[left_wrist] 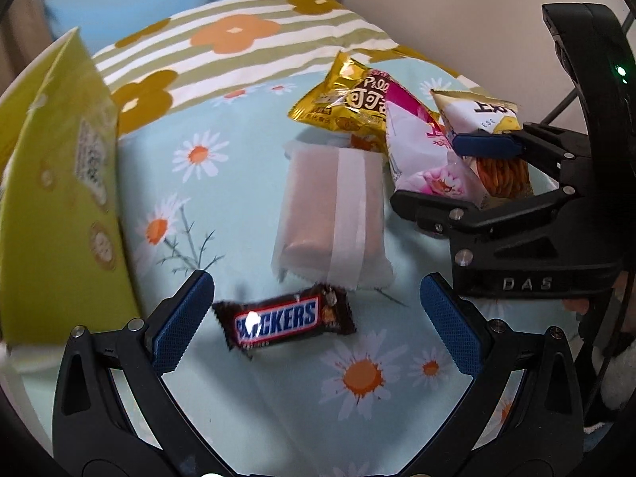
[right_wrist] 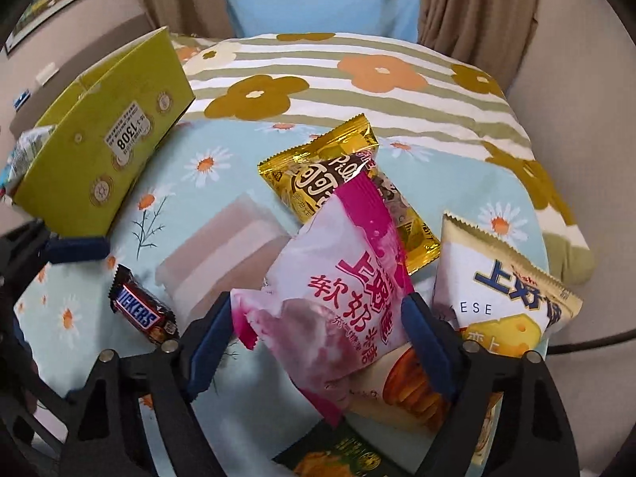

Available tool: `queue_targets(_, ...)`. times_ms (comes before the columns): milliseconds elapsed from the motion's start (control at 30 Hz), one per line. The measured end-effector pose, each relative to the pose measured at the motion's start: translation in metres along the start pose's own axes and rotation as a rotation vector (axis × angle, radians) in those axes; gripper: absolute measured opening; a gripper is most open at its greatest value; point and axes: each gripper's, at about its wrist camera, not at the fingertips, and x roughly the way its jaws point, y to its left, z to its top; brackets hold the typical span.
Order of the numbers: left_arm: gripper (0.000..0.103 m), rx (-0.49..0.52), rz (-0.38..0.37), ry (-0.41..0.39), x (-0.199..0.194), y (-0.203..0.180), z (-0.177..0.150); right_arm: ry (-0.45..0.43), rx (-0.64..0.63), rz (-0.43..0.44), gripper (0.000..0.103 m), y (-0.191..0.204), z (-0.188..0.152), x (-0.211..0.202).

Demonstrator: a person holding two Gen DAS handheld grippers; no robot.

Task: Organize snacks
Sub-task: 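Grasp the pink-white pastry with the left tool while the right tool grasps the pink marshmallow bag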

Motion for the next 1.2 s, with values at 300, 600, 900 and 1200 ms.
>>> queue_targets(300, 0.102, 0.095, -0.009, 0.009, 0.023, -0.01, 0.014, 0.035, -0.044, 0.051, 0.052, -0.001, 0.005, 0.008)
queue_targets(600, 0.099, 0.112, -0.021, 0.024, 0.038, -0.007, 0.025, 0.031, 0.079, 0.124, 0.043, -0.012, 0.006, 0.003)
queue_targets(900, 0.075, 0.125, -0.04, 0.066, 0.052, -0.01, 0.035, -0.007, 0.183, 0.176, 0.042, -0.019, 0.008, -0.016)
queue_targets(1200, 0.06, 0.108, -0.049, 0.095, 0.056, -0.009, 0.037, -0.033, 0.202, 0.195, 0.043, -0.019, 0.009, -0.03)
